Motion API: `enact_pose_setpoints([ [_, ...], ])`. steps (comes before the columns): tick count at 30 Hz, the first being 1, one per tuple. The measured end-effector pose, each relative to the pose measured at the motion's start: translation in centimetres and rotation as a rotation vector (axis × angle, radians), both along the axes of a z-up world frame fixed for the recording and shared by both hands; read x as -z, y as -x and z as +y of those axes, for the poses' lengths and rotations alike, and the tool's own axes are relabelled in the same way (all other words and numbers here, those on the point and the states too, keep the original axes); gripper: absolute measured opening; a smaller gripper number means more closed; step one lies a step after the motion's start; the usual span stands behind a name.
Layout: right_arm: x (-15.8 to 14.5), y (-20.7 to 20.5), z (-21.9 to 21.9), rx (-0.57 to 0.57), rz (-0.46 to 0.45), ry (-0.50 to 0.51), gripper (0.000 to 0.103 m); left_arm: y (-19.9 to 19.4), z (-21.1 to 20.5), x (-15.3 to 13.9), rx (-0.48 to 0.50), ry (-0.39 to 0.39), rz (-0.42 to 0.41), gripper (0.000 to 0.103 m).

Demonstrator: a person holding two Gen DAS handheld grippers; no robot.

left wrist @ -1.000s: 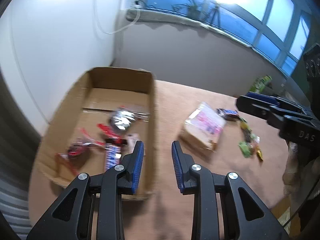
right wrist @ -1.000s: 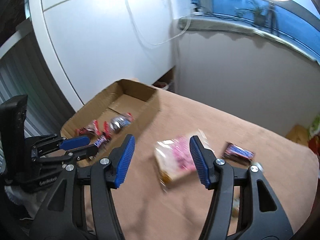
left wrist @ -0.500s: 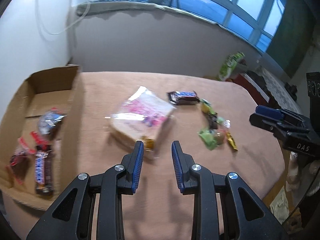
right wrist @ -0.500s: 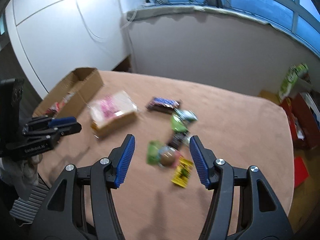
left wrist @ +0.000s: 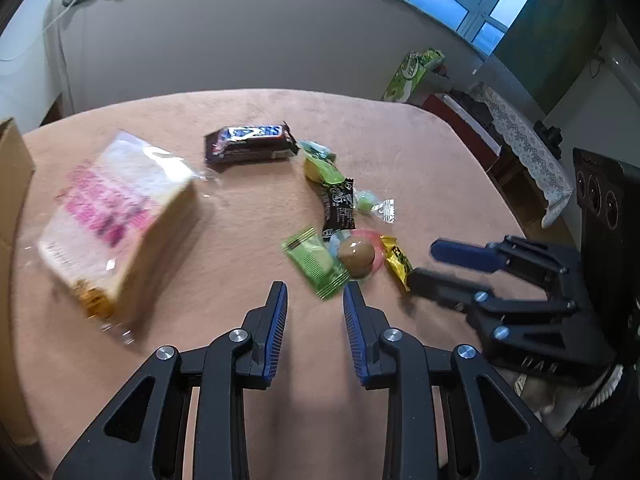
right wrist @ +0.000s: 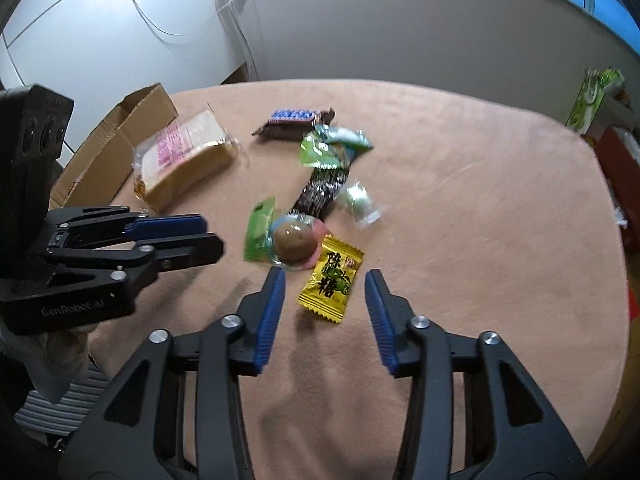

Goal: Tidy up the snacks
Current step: 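Grasp the green candy with the left tool while the right tool grasps the yellow candy packet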

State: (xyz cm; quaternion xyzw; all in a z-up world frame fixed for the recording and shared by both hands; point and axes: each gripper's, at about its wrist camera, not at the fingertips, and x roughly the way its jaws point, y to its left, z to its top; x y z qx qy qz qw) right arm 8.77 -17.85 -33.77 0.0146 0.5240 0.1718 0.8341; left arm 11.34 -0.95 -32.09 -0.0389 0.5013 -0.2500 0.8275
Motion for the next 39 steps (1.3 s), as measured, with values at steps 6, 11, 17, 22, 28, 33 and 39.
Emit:
enact_pose_setpoints([
  [6,1.3,-0.6,0.0,0.001,0.008,0.015,0.042,-0.8,-1.9,1.0,0.009,-0.035,0.007,0.027],
  [11,1.7,-1.0,-0.7,0.011,0.008,0.016,0.036,-0.7,-3.1,1.1,0.018,-0.134,-0.053,0.027],
  [17,1.5,-0.9,-1.0,0.015,0.000,0.021,0.036,-1.2,-2.2,1.3,-0.001,-0.180,-0.076,0.027],
  [22,1.6,-1.0,-0.7,0.026,-0.002,0.005,0.036,-1.4,-2.2,1.3,0.010,-0.176,-0.079,0.034],
  [28,1.7,-1.6,-0.4,0.046,-0.013,0.027,0.036,-2.6,-4.0,1.4,-0.002,-0.210,-0.103,0.038],
  [33,1.8,-2.0,0.1,0.038,-0.026,0.069,0.036,-2.5,-3.9,1.6,-0.007,-0.208,-0.131,0.036],
  [39,1.7,-1.7,-0.2,0.047,-0.026,0.070,0.026,-2.6,-3.5,1.6,0.001,-0.186,-0.142,0.015],
])
